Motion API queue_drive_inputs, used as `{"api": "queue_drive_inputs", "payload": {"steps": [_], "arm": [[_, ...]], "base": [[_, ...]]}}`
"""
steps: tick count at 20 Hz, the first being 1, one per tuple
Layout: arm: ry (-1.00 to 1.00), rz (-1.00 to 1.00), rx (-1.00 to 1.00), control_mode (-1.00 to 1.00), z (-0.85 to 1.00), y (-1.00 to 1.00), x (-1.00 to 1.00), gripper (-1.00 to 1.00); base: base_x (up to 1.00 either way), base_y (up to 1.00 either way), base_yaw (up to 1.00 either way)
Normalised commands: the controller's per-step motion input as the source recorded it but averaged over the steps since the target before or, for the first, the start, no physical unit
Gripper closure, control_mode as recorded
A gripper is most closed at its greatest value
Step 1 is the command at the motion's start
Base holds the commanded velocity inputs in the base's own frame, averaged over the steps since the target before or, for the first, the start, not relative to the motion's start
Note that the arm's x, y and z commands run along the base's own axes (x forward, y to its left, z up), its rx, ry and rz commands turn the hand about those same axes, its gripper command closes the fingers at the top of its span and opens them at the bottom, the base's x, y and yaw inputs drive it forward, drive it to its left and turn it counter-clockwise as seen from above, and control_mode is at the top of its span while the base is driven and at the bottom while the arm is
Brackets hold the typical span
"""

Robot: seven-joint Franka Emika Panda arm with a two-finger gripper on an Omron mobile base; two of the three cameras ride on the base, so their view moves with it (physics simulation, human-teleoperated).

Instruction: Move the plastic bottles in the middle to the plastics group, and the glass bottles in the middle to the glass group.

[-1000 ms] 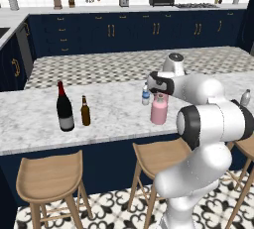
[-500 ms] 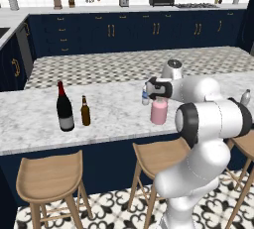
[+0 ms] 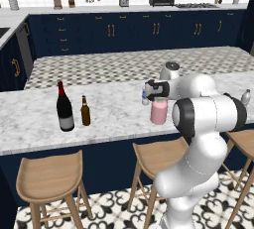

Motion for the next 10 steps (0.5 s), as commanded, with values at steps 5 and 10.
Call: {"api": "queue_drive_inputs", "payload": {"steps": [5, 10], "arm": [[0.0, 0.0, 0.0, -1.0, -0.13, 0.0, 0.04, -1.0], [-0.01, 0.0, 0.0, -1.0, -0.06, 0.0, 0.05, -1.0]], "base": [[0.0, 0.0, 0.0], [0.0, 0.0, 0.0]]}}
